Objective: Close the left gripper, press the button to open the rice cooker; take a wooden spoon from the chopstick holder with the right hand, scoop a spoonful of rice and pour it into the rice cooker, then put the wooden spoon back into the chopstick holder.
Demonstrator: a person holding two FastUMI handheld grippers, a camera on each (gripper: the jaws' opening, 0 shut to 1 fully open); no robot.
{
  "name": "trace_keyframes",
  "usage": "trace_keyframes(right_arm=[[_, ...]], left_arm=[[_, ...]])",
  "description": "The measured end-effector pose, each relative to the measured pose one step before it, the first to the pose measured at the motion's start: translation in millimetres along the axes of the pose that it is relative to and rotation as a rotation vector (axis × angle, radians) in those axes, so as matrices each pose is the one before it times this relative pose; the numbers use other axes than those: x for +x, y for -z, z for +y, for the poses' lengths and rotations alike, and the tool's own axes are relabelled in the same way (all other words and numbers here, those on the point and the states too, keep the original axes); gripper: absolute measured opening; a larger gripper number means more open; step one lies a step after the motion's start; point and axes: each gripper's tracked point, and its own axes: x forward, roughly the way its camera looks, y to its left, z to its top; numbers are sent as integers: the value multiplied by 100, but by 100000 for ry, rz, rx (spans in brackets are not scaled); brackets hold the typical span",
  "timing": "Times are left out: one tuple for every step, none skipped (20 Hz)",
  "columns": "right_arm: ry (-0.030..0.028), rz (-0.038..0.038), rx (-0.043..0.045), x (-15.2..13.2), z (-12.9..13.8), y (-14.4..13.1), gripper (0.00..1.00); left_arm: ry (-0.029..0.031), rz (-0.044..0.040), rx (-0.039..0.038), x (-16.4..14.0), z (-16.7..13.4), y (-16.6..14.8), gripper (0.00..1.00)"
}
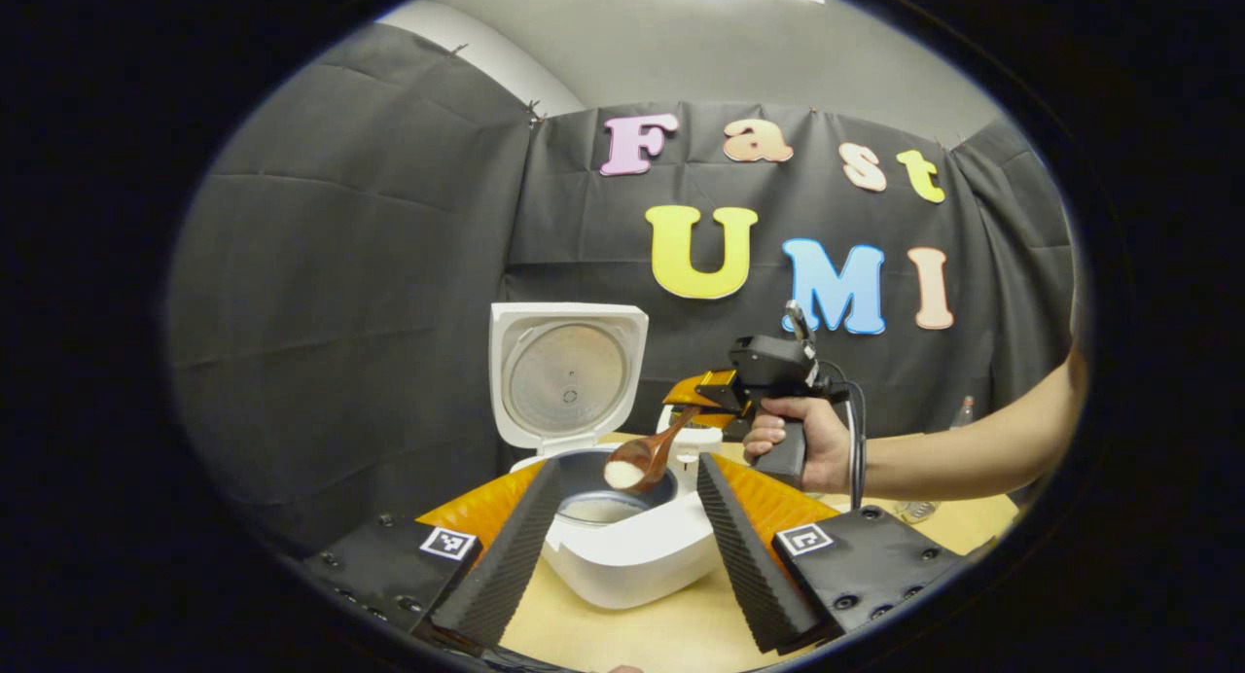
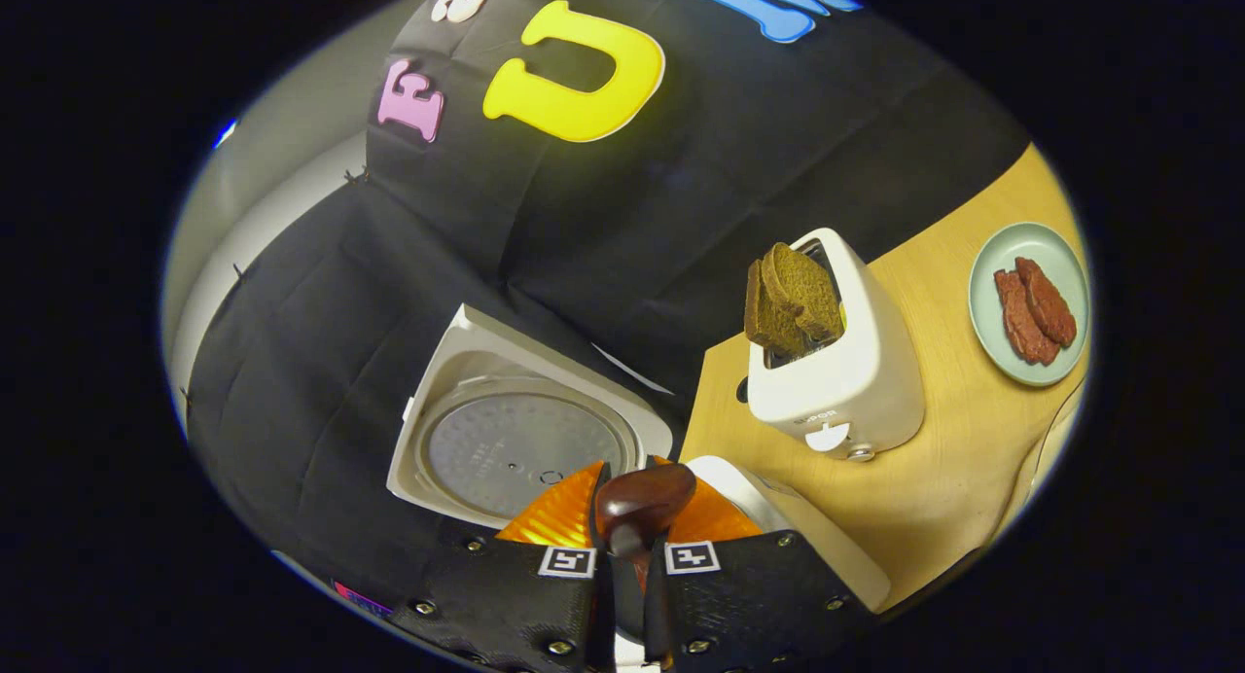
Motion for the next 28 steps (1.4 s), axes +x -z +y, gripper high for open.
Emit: trace_keyframes(right_arm=[[1692, 745, -4044, 263, -163, 331, 11], [1806, 595, -5108, 256, -183, 277, 11], [1564, 428, -6001, 397, -23, 259, 11], [1314, 336, -7121, 166, 109, 227, 11], [759, 140, -7632, 291, 143, 348, 12], [77, 5, -7623, 116, 262, 81, 12], [-729, 272, -6399, -184, 883, 229, 12], [-1372, 855, -5868, -41, 870, 198, 12], [-1663, 847, -5019, 165, 1015, 282, 12], [-1255, 624, -4093, 157, 474, 212, 12], [-628, -89, -3207, 127, 361, 254, 12], [-365, -462, -3348, 82, 344, 85, 12], [-397, -585, -3073, -140, 351, -35, 12], [-750, -561, -1531, -283, 499, -118, 12], [-1036, -333, -2097, -37, 210, 33, 12], [-204, -1078, -3094, -54, 71, -237, 12], [93, -1016, -4013, -212, 444, -269, 12], [-551, -903, -4250, -282, 634, -282, 12], [-1413, -320, -4623, -428, 773, -353, 12], [-1467, 445, -5212, -161, 516, -46, 12], [-493, -177, -5458, 94, 449, 11, 12], [-200, -524, -6085, -177, 476, -300, 12], [-496, -660, -5014, -103, 719, -319, 12], [-1255, -504, -2945, -344, 659, -392, 12], [-1148, -235, -1506, 75, 432, -122, 12], [-203, -481, -623, 5, -25, -106, 12], [405, -512, -586, 28, -152, -38, 11], [492, -759, 44, -164, 34, -291, 12]], left_arm=[[-502, 106, -141, -1, -55, 13, 96], [-553, 16, -67, -61, 39, -109, 94], [-661, 24, 131, -57, 41, 16, 96], [-563, -62, 82, -166, 31, -64, 94], [-567, 153, -5, -167, 30, -8, 94], [-700, 144, 423, -128, 106, 11, 94], [-1252, 790, 1182, -61, 155, 246, 94], [-1973, 312, 1340, 4, 317, 28, 96], [-1740, 165, 71, -257, 254, -64, 99], [-1145, 60, -1043, -314, 94, -144, 99], [-609, -144, -867, -326, -113, -21, 96], [-220, 40, -33, -329, -179, 7, 96], [-262, 359, 711, -252, -8, 213, 96], [-485, 40, 803, -237, -27, 39, 96], [-290, -153, 288, -212, -51, -50, 95], [68, 164, -158, -109, -135, -74, 95], [-22, 237, 52, -20, -103, 116, 94], [-16, 177, 105, 17, -59, 5, 94], [212, -2, -332, -154, -73, 235, 94], [218, 169, -1069, -96, -28, 152, 96], [-52, 199, -766, -167, 67, 121, 99], [-473, -157, -189, -27, 214, -93, 96], [-446, -149, -76, -182, 166, 14, 99], [-317, -352, -162, -177, 135, -174, 99], [-279, -223, 76, -104, 95, -84, 99], [-359, -72, 333, -136, 196, -5, 94], [-335, -68, 239, -120, 229, 20, 96], [-67, -24, -79, -215, 120, -52, 96]])
